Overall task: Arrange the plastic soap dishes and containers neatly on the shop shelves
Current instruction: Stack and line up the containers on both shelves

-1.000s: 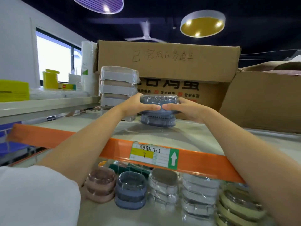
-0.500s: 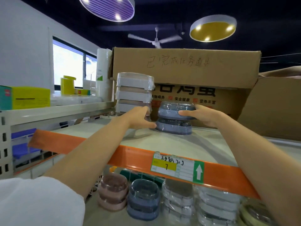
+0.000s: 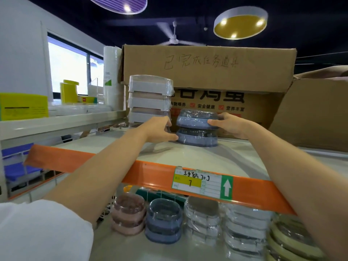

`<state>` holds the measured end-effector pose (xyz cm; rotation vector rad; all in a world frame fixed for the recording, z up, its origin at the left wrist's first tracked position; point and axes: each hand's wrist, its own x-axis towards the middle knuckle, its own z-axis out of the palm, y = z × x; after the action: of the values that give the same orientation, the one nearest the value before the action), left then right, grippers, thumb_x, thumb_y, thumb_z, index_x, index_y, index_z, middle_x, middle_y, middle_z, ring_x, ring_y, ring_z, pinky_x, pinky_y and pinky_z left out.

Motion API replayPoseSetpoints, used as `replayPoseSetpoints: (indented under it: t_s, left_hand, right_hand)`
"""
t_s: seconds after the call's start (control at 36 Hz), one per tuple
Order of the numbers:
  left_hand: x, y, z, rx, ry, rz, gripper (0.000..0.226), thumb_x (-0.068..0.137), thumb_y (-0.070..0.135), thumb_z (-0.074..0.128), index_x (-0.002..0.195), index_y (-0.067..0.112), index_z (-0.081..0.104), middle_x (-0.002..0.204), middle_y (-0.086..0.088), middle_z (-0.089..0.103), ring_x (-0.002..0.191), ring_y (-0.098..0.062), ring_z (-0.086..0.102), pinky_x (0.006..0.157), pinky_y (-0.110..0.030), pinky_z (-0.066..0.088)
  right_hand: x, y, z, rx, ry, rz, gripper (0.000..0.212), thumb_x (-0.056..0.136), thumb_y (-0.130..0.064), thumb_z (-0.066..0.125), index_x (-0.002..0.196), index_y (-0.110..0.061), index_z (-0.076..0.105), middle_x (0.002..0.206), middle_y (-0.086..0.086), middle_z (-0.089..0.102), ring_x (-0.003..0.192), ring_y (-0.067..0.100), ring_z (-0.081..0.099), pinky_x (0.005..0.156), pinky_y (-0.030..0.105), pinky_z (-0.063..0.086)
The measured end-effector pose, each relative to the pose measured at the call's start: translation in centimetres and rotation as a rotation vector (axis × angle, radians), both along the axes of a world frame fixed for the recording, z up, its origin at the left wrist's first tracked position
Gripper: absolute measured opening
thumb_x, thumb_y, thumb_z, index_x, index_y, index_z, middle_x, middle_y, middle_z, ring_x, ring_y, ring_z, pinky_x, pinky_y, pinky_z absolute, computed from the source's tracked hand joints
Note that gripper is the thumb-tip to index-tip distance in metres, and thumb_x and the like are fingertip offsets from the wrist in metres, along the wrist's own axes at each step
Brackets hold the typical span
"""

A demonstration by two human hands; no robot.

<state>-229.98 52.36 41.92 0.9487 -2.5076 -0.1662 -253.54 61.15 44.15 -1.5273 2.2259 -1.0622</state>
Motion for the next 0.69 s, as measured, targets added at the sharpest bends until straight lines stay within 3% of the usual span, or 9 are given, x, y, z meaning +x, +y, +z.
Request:
replayPoseSetpoints:
  t_s: [0.14,0.22,0.36,0.53,0.69]
  left_hand:
    - [-0.1,0.9,0.3,-0.095,-0.127,0.017,0.051,0.088,0.043,0.063,0.126,0.013,0.05,0.118,-0.004,0.055,0.095,-0.014,0.048,0.079,-0.026,0.04]
    - [0.0,1.9,0.6,-0.126,-0.218,0.051,0.05,0.089,0.043,0.062,0.126,0.013,0.049,0.118,-0.004,0.054,0.095,-0.015,0.046,0.08,-0.028,0.04]
    - [0.5,4.1,0.9,-0.165,-0.26,0.09,0.046,0.088,0.045,0.061,0.119,0.013,0.052,0.113,-0.004,0.056,0.094,-0.018,0.049,0.082,-0.034,0.044]
    - [1.5,7.1,0.6,-0.223,-0.266,0.113,0.045,0.089,0.046,0.058,0.118,0.012,0.053,0.116,-0.006,0.058,0.102,-0.024,0.054,0.088,-0.041,0.047]
    - [3.0,9.9,1.3,-0.345,-0.282,0.115,0.041,0.091,0.045,0.055,0.114,0.012,0.052,0.112,-0.006,0.057,0.093,-0.02,0.049,0.079,-0.036,0.044]
  right_hand:
    - [0.2,2.0,0.5,-0.037,0.151,-0.061,0.065,0.094,-0.04,0.058,0.144,-0.007,0.034,0.145,0.011,0.043,0.128,0.029,0.045,0.107,0.042,0.039]
    - [0.5,3.7,0.4,0.02,0.419,-0.073,0.047,0.095,-0.026,0.058,0.134,-0.004,0.045,0.132,0.015,0.052,0.114,0.027,0.05,0.094,0.031,0.04]
    - [1.0,6.6,-0.7,0.097,0.773,-0.127,0.057,0.092,-0.035,0.062,0.135,-0.004,0.04,0.134,0.015,0.048,0.121,0.031,0.047,0.095,0.041,0.043]
    - [2.3,9.8,-1.5,0.103,0.926,-0.12,0.055,0.093,-0.041,0.057,0.133,-0.006,0.041,0.131,0.013,0.048,0.119,0.03,0.047,0.09,0.04,0.042]
    - [4.7,13.7,-1.2,0.131,0.996,-0.182,0.053,0.094,-0.038,0.056,0.133,-0.007,0.04,0.133,0.013,0.046,0.123,0.031,0.044,0.096,0.045,0.04]
